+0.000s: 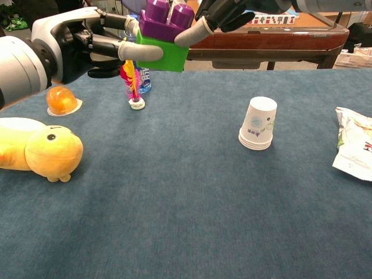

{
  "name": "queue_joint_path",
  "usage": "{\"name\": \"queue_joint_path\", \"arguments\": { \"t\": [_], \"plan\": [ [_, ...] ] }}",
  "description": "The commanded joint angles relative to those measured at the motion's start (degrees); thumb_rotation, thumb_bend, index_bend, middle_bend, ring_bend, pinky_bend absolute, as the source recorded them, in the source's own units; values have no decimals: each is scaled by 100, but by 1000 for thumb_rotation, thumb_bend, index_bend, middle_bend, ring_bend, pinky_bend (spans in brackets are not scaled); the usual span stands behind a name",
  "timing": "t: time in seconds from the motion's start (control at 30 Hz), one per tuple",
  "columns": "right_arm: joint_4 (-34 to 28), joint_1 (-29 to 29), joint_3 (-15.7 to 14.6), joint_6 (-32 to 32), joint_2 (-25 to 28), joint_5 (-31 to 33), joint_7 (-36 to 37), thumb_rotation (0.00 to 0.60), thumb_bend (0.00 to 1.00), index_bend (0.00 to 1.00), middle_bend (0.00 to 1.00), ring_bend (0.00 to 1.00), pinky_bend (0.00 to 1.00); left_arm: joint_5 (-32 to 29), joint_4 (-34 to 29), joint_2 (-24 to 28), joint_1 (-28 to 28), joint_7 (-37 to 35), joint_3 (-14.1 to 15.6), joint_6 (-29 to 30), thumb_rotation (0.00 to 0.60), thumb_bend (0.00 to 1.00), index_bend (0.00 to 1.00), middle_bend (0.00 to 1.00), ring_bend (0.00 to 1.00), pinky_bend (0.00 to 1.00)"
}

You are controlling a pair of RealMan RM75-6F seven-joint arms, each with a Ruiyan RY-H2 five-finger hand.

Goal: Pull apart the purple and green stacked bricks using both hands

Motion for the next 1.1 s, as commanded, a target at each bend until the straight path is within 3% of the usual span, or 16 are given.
{"name": "queue_joint_path", "arguments": {
  "t": [0.03, 0.4, 0.73, 1.03, 1.1],
  "plan": [
    [-6, -16, 0, -10, 15, -35, 47, 600, 551, 641, 1000, 1000, 1000, -25, 18, -45, -1, 87, 6, 60, 600, 110, 842, 1000, 1000, 1000],
    [-57, -78, -12, -23, 81, -143, 195, 600, 551, 645, 1000, 1000, 1000, -26, 56, -154, 0, 320, 13, 185, 600, 109, 852, 1000, 1000, 1000],
    [-130, -342, -162, 323, 335, -187, 46, 600, 551, 645, 1000, 1000, 1000, -20, 185, -130, 22, 646, 244, 92, 600, 109, 852, 1000, 1000, 1000],
    [573, -366, -557, 61, 60, 6, -113, 600, 534, 644, 1000, 1000, 1000, -164, 349, -198, -112, 1232, 399, 18, 600, 109, 841, 1000, 1000, 1000],
    [790, -332, -629, -23, -74, 8, -154, 600, 509, 586, 1000, 1000, 1000, -168, 429, -276, -154, 1304, 382, 36, 600, 109, 836, 1000, 1000, 1000]
  ]
}}
